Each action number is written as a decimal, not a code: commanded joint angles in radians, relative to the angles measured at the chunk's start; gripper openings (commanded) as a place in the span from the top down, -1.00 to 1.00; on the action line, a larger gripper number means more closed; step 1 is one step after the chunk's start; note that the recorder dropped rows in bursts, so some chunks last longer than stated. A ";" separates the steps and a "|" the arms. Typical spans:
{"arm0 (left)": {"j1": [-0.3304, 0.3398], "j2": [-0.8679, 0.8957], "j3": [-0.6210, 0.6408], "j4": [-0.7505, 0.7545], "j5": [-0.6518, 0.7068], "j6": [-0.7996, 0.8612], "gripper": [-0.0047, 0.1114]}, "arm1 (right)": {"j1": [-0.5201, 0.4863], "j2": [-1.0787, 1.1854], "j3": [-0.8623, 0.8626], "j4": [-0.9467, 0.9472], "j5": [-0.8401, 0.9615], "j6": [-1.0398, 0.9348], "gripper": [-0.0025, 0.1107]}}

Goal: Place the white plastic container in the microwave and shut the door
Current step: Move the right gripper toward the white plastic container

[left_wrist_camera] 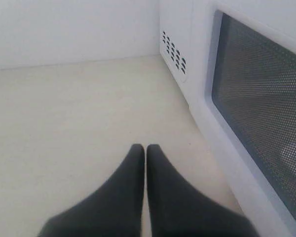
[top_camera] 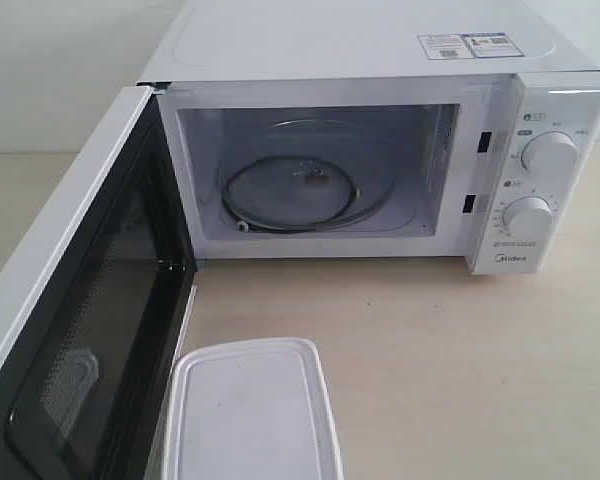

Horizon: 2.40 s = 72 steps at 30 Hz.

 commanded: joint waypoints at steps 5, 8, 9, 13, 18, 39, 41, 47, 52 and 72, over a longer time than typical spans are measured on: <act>0.002 -0.002 0.004 0.004 -0.002 -0.010 0.85 | -0.007 -0.004 0.000 -0.009 -0.498 -0.010 0.96; 0.002 -0.002 0.004 0.004 -0.002 -0.010 0.85 | -0.007 -0.004 0.000 -0.009 -0.569 0.003 0.96; 0.002 -0.002 0.004 0.004 -0.002 -0.010 0.85 | -0.007 -0.004 0.000 -0.009 -0.584 0.021 0.96; 0.002 -0.002 0.004 0.004 -0.002 -0.010 0.85 | -0.007 -0.004 0.000 0.000 -0.757 0.061 0.96; 0.002 -0.002 0.004 0.004 -0.002 -0.010 0.85 | -0.007 -0.004 -0.032 0.100 -1.080 0.078 0.96; 0.002 -0.002 0.004 0.004 -0.002 -0.010 0.85 | -0.005 0.588 -0.722 0.230 0.706 -0.035 0.96; 0.002 -0.002 0.004 0.004 -0.002 -0.010 0.85 | -0.005 0.689 -0.722 0.260 0.725 -0.047 0.96; 0.002 -0.002 0.004 0.004 -0.002 -0.010 0.85 | -0.003 0.981 -0.672 0.874 0.938 -0.709 0.96; 0.002 -0.002 0.004 0.004 -0.002 -0.010 0.85 | -0.003 1.212 -0.583 1.187 0.931 -1.012 0.96; 0.002 -0.002 0.004 0.004 -0.002 -0.010 0.85 | -0.003 1.751 -0.633 1.474 0.938 -1.492 0.07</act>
